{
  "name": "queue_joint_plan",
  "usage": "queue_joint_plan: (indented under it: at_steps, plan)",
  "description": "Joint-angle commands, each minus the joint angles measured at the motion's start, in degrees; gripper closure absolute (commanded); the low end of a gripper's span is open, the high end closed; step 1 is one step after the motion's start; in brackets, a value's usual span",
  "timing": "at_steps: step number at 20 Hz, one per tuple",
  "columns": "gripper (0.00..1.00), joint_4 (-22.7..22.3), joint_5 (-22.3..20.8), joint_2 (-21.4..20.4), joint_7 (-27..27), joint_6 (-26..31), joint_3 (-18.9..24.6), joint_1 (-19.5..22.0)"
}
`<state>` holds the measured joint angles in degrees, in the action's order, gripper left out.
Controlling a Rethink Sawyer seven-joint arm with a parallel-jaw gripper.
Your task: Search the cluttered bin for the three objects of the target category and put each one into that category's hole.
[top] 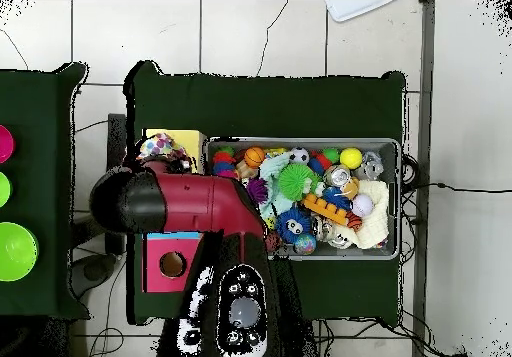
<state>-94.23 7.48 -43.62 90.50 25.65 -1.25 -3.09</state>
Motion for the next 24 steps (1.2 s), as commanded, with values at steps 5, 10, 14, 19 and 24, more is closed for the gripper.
queue_joint_plan:
  at_steps: [5,10,14,19,24]
  plan:
    - [1.0,-3.14,-4.32,5.5,9.8,-3.43,-1.41,-1.73]
    - [1.0,-3.07,-3.06,5.96,10.78,-4.3,-0.94,-1.8]
    - [1.0,-2.98,-1.58,5.32,11.25,-3.11,-0.05,-1.51]
    - [1.0,-2.64,-0.06,4.1,10.67,-1.97,2.14,-0.41]
    - [1.0,-2.99,1.64,3.05,10.82,-1.52,3.69,0.62]
